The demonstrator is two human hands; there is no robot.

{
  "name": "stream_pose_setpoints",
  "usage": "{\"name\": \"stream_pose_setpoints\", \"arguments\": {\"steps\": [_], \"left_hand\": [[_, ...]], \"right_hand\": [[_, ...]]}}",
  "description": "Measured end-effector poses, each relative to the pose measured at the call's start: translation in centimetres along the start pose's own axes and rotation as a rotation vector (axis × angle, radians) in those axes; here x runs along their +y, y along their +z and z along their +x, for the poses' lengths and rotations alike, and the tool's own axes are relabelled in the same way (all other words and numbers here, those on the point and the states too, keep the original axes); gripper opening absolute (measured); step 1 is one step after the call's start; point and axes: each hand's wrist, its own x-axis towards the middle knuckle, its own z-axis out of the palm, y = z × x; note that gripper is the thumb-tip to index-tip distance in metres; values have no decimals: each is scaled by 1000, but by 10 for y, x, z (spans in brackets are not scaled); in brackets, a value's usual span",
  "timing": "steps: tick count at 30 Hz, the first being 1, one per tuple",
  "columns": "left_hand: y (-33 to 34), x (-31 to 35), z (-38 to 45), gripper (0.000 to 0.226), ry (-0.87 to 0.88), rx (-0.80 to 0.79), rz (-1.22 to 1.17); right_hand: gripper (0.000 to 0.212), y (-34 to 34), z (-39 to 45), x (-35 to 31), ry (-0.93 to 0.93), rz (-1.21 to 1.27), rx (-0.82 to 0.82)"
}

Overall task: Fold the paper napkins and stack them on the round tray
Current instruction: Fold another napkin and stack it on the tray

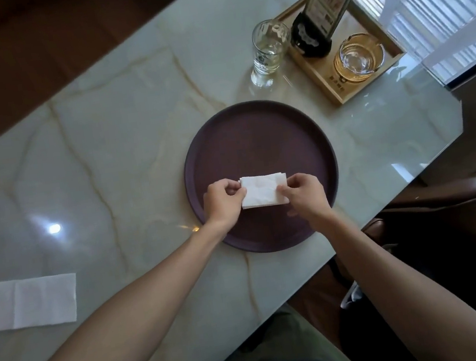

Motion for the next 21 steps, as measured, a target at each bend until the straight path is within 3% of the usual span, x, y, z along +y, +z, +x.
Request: {"name": "stream_pose_setpoints", "arguments": {"steps": [7, 21], "left_hand": [[5, -8, 6, 7, 22, 21, 82], [8, -15, 10, 9, 95, -7, 104]], "right_hand": [[3, 3, 8, 6, -66, -143, 101], [1, 7, 14, 11, -148, -110, 106]]}}
